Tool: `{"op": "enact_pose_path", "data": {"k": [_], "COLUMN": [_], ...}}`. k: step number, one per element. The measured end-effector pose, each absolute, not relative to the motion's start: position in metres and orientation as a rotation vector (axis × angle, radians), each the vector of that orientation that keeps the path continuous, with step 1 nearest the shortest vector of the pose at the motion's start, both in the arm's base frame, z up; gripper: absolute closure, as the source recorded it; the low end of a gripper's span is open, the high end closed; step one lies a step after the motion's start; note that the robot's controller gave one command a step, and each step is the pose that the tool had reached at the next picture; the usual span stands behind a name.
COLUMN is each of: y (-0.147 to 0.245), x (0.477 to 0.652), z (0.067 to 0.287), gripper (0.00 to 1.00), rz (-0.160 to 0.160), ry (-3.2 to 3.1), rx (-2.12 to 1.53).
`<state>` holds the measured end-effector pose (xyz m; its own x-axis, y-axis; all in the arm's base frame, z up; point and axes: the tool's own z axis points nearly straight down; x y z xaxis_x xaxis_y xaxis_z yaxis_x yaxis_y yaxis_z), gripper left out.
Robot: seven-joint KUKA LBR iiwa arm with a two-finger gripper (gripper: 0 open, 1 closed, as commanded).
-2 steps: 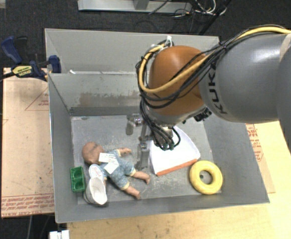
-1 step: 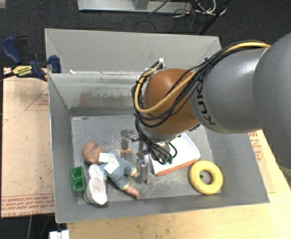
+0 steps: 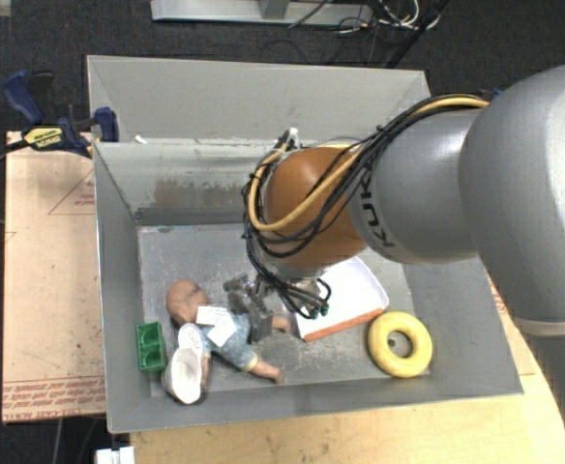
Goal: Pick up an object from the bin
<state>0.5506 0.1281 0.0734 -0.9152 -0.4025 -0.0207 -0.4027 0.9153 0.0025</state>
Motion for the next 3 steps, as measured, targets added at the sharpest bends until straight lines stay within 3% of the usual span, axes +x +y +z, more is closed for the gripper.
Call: {"op": "enact_pose_path", "data": {"k": [1,3], "y": [0.128,0.123], "x": [0.551,0.549], "z": [0.073,0.157], "gripper": [1.00,1.00], "rz": [0.011,0.012], "ry": [3.055,3.049], "rx": [-0.642,-0.671]}}
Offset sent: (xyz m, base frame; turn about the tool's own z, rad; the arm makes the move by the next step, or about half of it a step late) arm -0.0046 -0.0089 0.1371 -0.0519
